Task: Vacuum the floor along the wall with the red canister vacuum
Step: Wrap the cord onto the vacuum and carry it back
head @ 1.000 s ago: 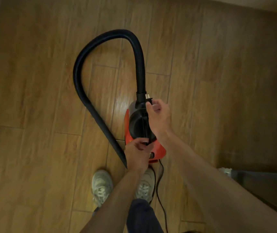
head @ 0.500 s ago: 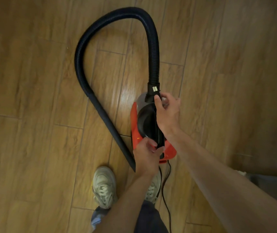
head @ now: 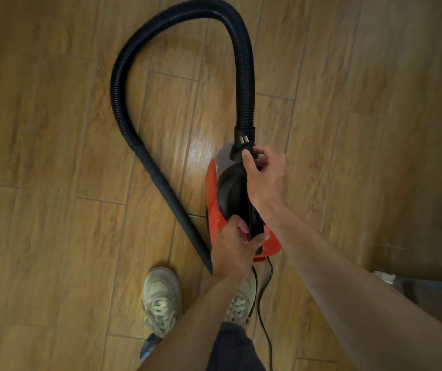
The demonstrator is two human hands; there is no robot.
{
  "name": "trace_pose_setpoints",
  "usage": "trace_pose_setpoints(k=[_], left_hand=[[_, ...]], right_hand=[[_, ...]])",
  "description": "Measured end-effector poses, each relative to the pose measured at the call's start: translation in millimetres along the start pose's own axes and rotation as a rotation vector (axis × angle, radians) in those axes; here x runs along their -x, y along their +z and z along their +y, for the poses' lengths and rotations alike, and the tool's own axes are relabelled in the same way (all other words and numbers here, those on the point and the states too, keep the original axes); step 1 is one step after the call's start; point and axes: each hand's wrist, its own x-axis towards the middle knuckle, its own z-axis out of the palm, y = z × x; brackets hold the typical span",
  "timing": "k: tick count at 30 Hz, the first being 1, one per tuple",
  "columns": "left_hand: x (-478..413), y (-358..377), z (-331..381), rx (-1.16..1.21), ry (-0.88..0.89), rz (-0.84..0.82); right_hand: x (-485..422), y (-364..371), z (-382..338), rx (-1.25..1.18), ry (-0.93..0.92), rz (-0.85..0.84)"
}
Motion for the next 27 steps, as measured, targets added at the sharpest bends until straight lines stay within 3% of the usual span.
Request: trace_pose_setpoints(k=[9,18,23,27], left_hand=[[-3.6,-9.2,0.4,-0.041,0.025,-0.053],[3.7,-79.0,19.7,-0.280,0.077,-0.233],[2.2,-119.3,23.1,-0.651,0.199,-0.250],[-6.7,-135.6,9.0,-1.098,0.280,-0.275]], right_hand=[[-0.5,-2.5,-5.8,0.054,-0.007,-0.015],[29.2,-47.2,-12.4,0.248,-0.079,-0.256],[44.0,-64.9,-20.3,0.463,-0.127,-0.370],[48.6,-59.0,-16.3,0.704,-0.154,-0.346]])
